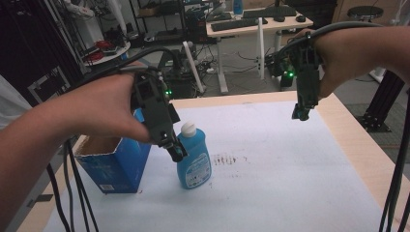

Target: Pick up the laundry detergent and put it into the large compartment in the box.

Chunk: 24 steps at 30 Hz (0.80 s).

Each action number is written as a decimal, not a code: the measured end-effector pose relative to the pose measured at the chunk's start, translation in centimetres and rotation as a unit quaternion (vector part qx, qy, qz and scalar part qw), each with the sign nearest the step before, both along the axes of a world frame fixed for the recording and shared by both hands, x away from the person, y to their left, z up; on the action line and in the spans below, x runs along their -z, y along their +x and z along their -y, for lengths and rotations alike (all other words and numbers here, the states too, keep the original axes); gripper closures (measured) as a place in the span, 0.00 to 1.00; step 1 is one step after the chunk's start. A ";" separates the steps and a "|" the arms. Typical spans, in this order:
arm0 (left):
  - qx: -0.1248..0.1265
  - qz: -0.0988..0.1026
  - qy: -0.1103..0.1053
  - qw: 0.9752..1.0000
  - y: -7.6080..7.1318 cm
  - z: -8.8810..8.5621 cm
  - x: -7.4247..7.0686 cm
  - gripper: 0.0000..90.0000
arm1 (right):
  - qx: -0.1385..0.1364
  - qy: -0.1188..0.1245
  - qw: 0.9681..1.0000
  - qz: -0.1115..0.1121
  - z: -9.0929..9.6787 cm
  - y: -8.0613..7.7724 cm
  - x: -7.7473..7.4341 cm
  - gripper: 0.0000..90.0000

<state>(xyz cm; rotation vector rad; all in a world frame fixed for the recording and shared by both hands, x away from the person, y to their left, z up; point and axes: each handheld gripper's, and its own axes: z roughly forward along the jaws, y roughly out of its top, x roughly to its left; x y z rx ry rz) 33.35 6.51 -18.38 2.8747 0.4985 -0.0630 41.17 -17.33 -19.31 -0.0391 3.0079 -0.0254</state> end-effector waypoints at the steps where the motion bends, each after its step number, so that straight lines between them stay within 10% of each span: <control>1: 0.000 0.000 0.000 1.000 0.0 0.0 0.0 0.02 | 0.000 0.000 1.000 0.000 0.0 0.0 0.0 0.02; 24: -0.079 -0.031 0.028 0.996 6.7 -0.7 6.3 0.02 | -0.004 -0.012 1.000 0.004 -0.6 0.5 0.7 0.02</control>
